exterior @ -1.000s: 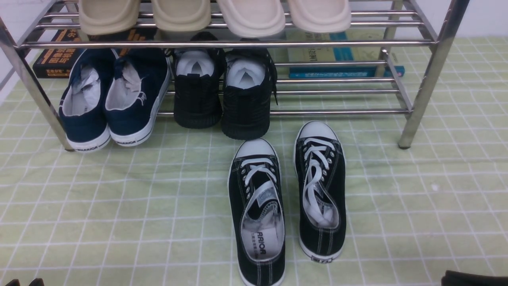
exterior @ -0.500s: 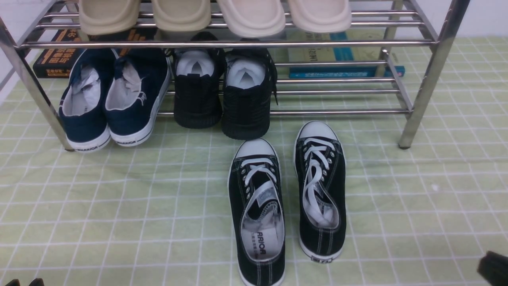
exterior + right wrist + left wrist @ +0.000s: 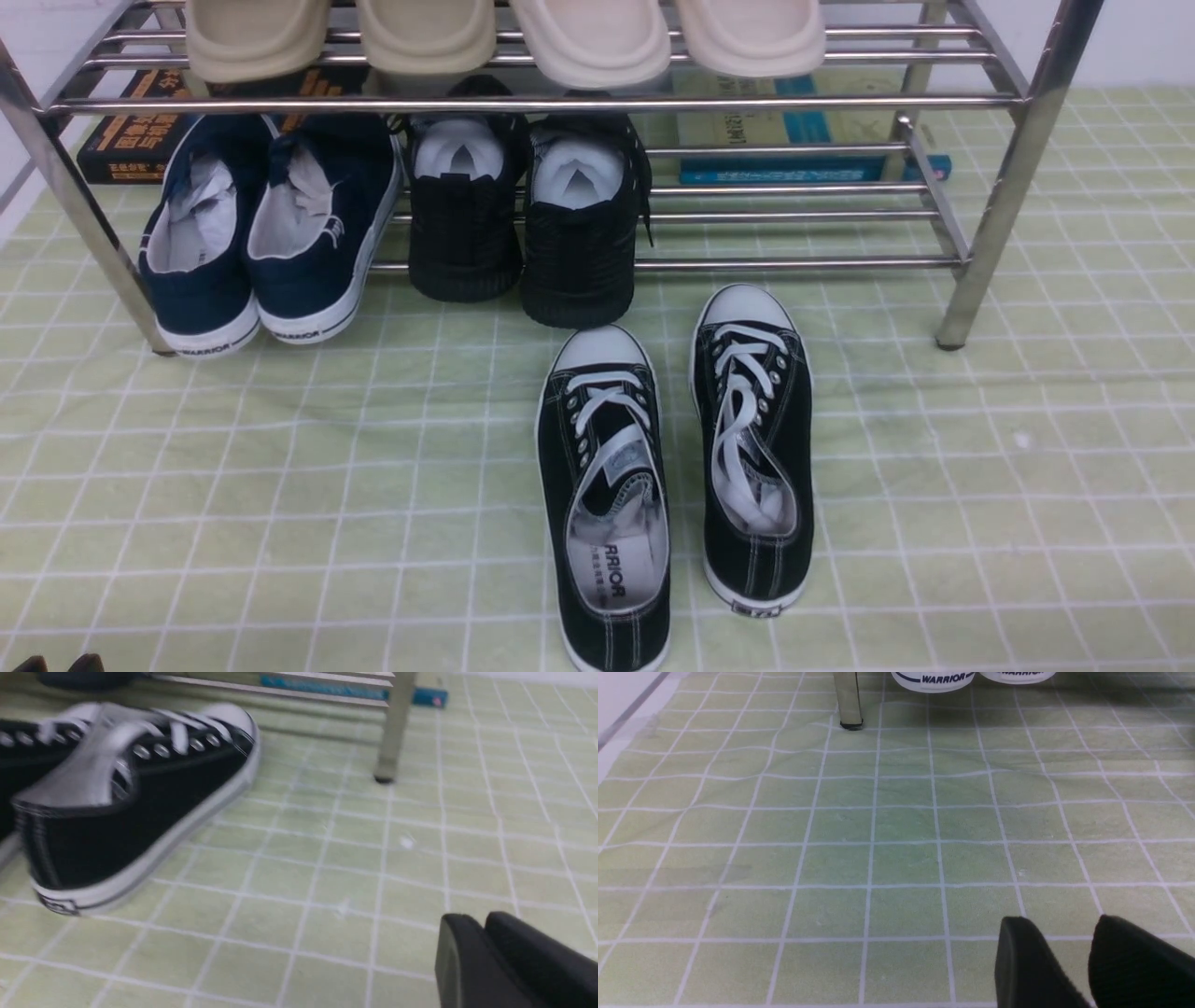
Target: Take the shoes off the shelf with your hand from the green coffee tablecloth.
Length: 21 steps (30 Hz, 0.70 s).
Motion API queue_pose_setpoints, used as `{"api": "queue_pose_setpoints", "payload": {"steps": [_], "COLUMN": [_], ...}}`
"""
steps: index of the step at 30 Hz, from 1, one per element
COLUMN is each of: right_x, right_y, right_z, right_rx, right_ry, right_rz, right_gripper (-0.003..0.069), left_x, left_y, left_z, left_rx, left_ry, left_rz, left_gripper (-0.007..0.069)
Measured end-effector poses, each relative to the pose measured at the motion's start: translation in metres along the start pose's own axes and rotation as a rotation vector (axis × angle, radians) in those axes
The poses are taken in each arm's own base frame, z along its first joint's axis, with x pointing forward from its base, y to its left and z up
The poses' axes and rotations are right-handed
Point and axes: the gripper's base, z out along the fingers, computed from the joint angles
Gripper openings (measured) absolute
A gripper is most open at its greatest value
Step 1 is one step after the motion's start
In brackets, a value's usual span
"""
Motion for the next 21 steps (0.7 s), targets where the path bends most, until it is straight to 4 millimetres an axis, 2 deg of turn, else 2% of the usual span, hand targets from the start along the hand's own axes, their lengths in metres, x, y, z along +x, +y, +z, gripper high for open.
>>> {"api": "queue_pose_setpoints", "payload": {"steps": [12,21], "right_x": [0.0025,0.0026], "right_y": [-0.0063,-0.0072], "right_z": [-0.0015,-0.0016], "right_rx": [0.123,0.139], "right_ry": [0.055,0.055], "right_rz": [0.037,0.043], "right_gripper": [0.0104,0.0114], "left_x": [0.0,0.0], "left_y": [0.0,0.0], "left_z": [0.0,0.0], "left_rx": [0.0,0.0], "left_ry": [0.0,0.0], "left_rz": [0.0,0.0], "left_gripper": [0.0242,0.0242]}}
